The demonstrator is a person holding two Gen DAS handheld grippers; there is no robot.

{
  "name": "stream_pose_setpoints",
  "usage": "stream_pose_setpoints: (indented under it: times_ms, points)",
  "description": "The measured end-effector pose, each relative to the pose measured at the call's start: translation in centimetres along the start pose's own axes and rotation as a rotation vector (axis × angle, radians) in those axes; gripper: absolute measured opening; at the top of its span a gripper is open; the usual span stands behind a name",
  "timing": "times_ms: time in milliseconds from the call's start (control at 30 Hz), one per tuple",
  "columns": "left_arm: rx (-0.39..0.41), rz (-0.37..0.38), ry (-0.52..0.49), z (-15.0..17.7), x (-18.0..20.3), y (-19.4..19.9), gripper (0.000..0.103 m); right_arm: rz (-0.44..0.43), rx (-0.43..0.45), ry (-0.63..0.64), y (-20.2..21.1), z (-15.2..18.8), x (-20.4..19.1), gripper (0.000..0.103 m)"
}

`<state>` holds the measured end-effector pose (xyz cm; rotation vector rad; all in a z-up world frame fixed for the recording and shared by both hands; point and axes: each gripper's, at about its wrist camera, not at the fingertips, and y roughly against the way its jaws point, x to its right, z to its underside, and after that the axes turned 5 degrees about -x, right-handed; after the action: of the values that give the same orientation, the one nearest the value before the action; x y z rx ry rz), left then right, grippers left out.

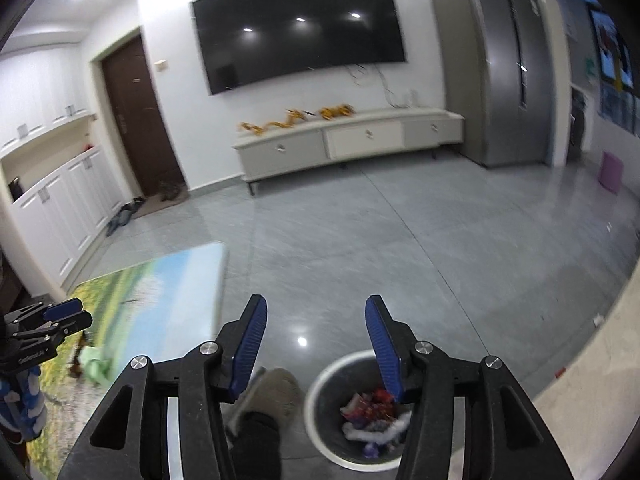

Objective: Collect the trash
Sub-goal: 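Move both open grippers back over the table, then grasp the white printed snack bag with the left gripper while the right gripper grasps the green bag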

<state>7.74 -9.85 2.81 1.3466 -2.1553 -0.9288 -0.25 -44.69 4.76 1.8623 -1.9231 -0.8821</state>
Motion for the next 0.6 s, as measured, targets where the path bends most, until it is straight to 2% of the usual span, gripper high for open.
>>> stream_pose_setpoints:
  times_ms: [100, 200, 267, 400, 600]
  points:
    - [0.008, -0.072, 0.050, 1.7, -4.3, 1.7, 0.046, -0.038, 0.017, 0.045, 0.3, -0.7, -3.2, 0.055]
    - [-0.011, -0.121, 0.129, 3.6, -8.4, 2.5, 0.054, -0.074, 0.018, 0.100, 0.1, -1.0, -6.8, 0.058]
    - [-0.026, -0.145, 0.170, 5.0, -10.7, 2.6, 0.054, -0.101, 0.011, 0.142, -0.3, -0.8, -9.3, 0.060]
    - [-0.067, -0.154, 0.227, 7.5, -13.6, 1.9, 0.054, -0.144, -0.016, 0.204, -1.9, -0.9, -13.5, 0.063]
    - [-0.128, -0.124, 0.249, 9.6, -15.2, -0.3, 0.054, -0.208, -0.088, 0.287, -4.8, 0.6, -19.1, 0.063]
